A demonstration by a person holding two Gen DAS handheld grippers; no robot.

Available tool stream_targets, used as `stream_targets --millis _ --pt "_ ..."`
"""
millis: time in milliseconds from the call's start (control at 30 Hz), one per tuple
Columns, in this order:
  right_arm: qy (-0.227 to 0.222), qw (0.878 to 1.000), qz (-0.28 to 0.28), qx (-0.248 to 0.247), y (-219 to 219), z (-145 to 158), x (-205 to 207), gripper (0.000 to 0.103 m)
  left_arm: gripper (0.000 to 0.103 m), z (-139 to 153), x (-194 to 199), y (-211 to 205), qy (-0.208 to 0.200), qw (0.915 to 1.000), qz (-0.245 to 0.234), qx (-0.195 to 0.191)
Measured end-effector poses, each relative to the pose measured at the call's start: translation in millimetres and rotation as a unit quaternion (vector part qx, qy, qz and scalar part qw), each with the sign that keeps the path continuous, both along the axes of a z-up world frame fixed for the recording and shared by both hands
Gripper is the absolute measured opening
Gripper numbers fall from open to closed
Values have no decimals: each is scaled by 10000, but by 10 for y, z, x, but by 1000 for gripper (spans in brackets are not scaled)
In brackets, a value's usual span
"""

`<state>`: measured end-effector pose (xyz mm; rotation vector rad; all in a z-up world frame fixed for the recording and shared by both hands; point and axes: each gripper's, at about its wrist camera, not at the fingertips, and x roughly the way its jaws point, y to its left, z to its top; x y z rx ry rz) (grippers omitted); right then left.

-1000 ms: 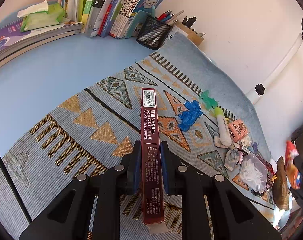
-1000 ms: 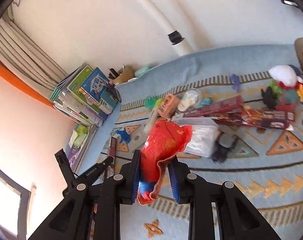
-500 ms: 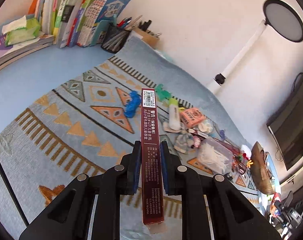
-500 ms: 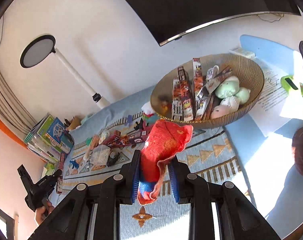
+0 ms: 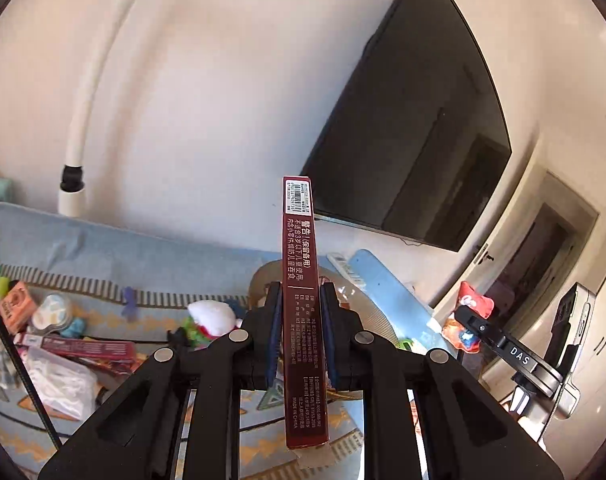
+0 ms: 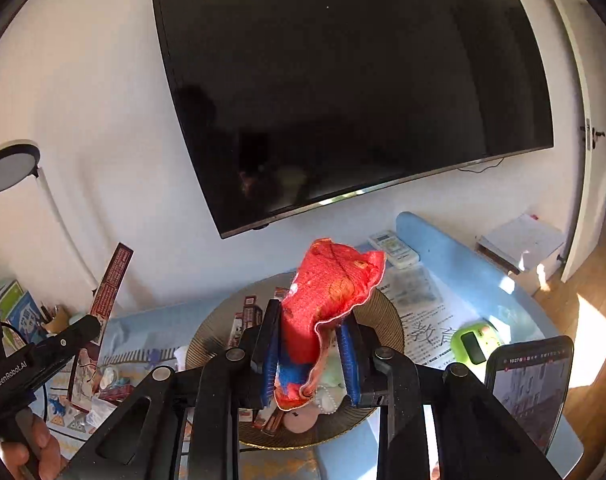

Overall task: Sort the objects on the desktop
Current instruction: 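Carry the box and red plush over the gold bowl and open both grippers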

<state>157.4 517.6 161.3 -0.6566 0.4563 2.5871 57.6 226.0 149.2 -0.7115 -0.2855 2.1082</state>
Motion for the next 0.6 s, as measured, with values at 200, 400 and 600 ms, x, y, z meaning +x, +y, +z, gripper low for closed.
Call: stream_targets --millis 200,400,600 --pt "-476 9986 90 -189 286 -201 -333 43 17 -231 -266 899 -322 9978 -560 -173" --pt "-85 9995 11 -317 343 -150 -118 51 45 -540 -516 1201 -1017 9922 -574 -435" --pt "-57 9968 528 -597 -31 -183 -13 51 48 -519 -467 931 -1067 9927 -443 -347"
